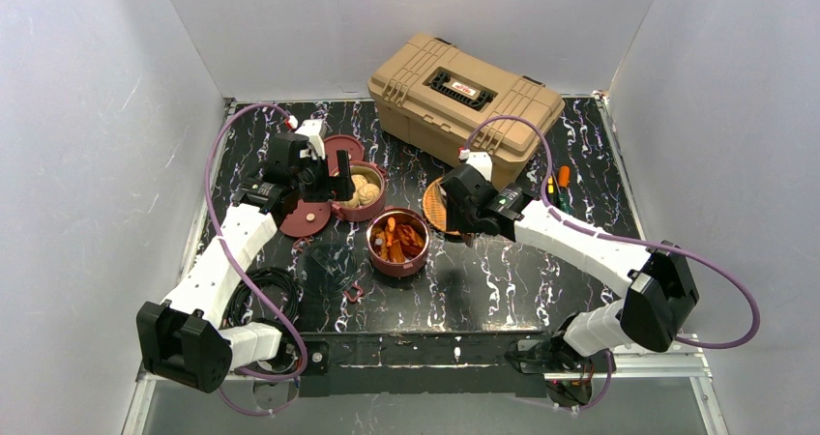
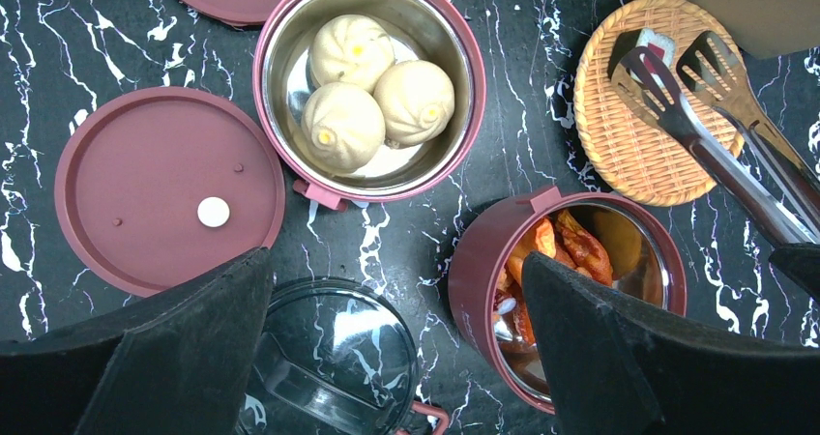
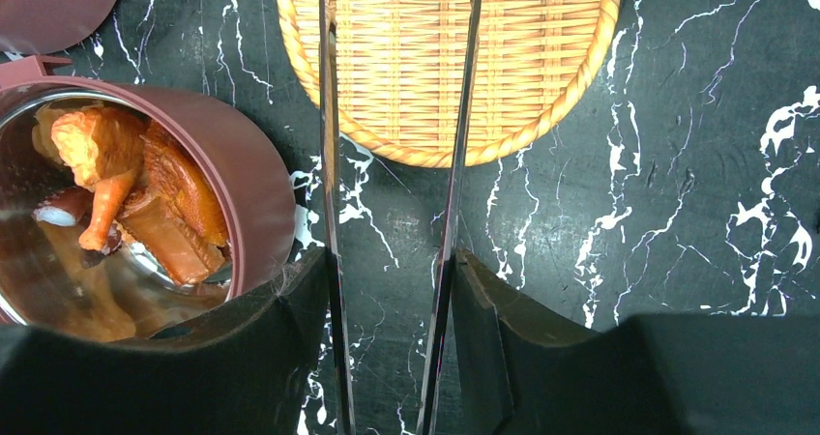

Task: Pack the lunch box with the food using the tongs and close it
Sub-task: Pick up the fake food from the plate.

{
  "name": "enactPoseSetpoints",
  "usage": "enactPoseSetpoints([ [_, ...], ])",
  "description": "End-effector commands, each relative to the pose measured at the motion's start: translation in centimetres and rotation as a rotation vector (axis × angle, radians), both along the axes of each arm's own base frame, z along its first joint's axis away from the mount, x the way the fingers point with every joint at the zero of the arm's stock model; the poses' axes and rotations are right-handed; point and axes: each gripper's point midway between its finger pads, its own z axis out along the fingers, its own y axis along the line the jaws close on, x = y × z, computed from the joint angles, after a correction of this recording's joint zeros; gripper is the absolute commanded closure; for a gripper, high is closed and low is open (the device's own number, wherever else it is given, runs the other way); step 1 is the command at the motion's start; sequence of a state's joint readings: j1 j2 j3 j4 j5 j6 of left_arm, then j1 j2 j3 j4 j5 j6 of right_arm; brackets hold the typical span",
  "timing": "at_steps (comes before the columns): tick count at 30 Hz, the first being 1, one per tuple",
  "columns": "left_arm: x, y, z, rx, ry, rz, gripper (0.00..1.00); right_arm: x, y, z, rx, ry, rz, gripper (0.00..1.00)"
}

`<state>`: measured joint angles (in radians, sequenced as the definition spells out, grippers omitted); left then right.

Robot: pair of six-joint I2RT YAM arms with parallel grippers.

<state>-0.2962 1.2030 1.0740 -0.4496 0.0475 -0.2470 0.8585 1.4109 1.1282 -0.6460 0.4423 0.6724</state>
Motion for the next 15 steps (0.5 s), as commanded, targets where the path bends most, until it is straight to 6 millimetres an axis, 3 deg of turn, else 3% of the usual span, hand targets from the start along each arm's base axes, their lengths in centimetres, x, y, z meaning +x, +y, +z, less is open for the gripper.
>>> enactPoseSetpoints([
  [1, 0.0, -0.1, 0.7, -0.012, -0.007, -0.007, 0.01, 1.2, 0.4, 0.5, 0.001, -0.056, 0.007, 0.45],
  [15, 0.0, -0.2, 0.6, -0.014, 0.0, -0.01, 0.01, 2.2, 0.0, -0.2, -0.103, -0.068, 0.052, 0.5],
])
